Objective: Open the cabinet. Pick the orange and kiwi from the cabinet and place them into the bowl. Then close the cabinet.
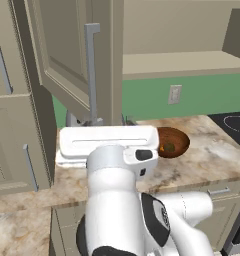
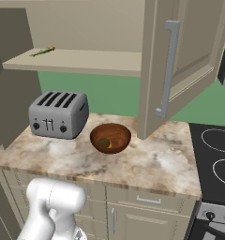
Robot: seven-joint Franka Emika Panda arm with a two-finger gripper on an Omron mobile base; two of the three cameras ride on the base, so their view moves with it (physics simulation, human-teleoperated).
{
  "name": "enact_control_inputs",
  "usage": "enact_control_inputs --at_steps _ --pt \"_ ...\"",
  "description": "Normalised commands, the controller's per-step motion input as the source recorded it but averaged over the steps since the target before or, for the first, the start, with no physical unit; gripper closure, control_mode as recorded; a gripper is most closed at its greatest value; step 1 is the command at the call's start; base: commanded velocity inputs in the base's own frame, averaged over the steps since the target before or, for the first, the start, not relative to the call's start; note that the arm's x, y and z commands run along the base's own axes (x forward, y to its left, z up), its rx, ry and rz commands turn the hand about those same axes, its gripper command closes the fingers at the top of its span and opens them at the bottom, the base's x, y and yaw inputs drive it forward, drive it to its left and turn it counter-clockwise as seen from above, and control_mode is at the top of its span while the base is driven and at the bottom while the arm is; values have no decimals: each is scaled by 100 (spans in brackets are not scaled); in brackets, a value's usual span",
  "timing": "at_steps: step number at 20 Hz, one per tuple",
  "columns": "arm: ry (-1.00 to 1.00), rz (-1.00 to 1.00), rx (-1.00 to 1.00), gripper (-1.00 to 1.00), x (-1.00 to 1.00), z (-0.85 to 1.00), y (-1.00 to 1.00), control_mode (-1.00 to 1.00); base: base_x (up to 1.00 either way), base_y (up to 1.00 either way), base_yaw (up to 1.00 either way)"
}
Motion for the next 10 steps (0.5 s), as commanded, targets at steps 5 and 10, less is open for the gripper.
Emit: enact_control_inputs --at_steps 5,10 --pt "-8 -9 0 -100 80 -31 50 -100 0 0 0" --pt "-3 -11 0 -100 88 -34 48 -100 0 0 0"
